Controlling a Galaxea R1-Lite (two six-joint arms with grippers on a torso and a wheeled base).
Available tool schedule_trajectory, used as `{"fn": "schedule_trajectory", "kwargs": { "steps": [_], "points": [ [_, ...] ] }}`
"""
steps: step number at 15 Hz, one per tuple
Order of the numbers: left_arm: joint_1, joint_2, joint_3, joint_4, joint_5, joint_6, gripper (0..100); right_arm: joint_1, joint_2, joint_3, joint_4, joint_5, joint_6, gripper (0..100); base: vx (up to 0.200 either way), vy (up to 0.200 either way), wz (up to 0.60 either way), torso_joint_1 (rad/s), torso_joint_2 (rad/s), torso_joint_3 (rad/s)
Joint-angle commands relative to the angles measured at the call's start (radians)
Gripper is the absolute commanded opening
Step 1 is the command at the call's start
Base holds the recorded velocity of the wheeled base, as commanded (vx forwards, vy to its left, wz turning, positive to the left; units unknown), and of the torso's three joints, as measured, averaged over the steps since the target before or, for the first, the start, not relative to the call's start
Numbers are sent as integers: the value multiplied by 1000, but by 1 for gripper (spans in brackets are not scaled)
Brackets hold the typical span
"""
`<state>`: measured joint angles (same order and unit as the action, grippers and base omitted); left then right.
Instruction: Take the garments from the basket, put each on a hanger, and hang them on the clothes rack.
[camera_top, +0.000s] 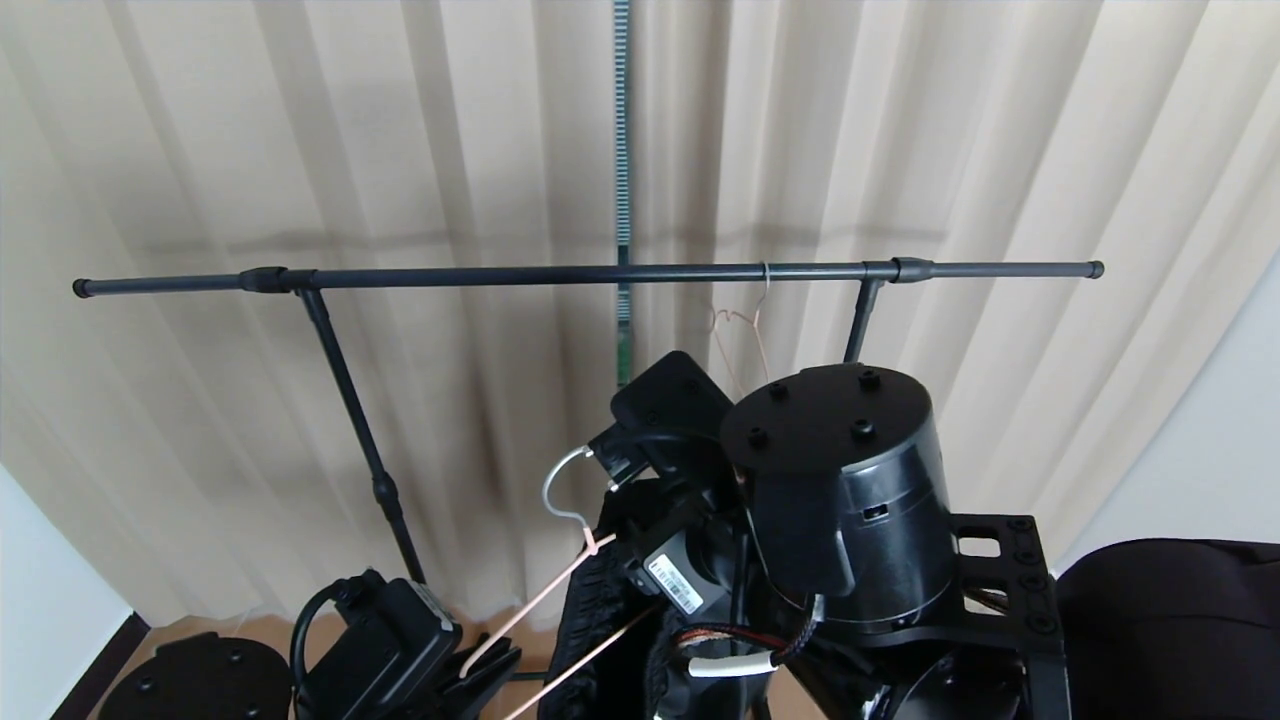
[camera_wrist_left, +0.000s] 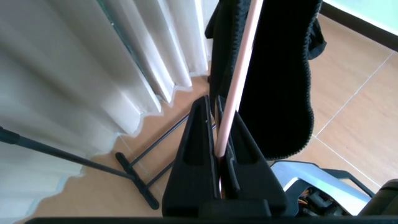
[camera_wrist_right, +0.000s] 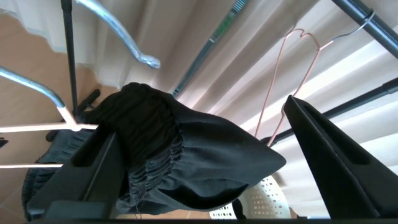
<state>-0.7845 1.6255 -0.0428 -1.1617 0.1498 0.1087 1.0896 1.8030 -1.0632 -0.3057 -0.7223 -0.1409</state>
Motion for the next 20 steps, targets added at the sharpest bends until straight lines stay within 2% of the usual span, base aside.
{"fn": "schedule_trajectory", "kwargs": {
  "steps": [1,20],
  "points": [
    [7,7,0,0,1,0,0,1,-17,2,0,0,0,100,0,0,0,0,0,0],
    [28,11,0,-35,1,2,0,24,-70,46,0,11,-3,100,0,0,0,0,0,0]
  ]
}}
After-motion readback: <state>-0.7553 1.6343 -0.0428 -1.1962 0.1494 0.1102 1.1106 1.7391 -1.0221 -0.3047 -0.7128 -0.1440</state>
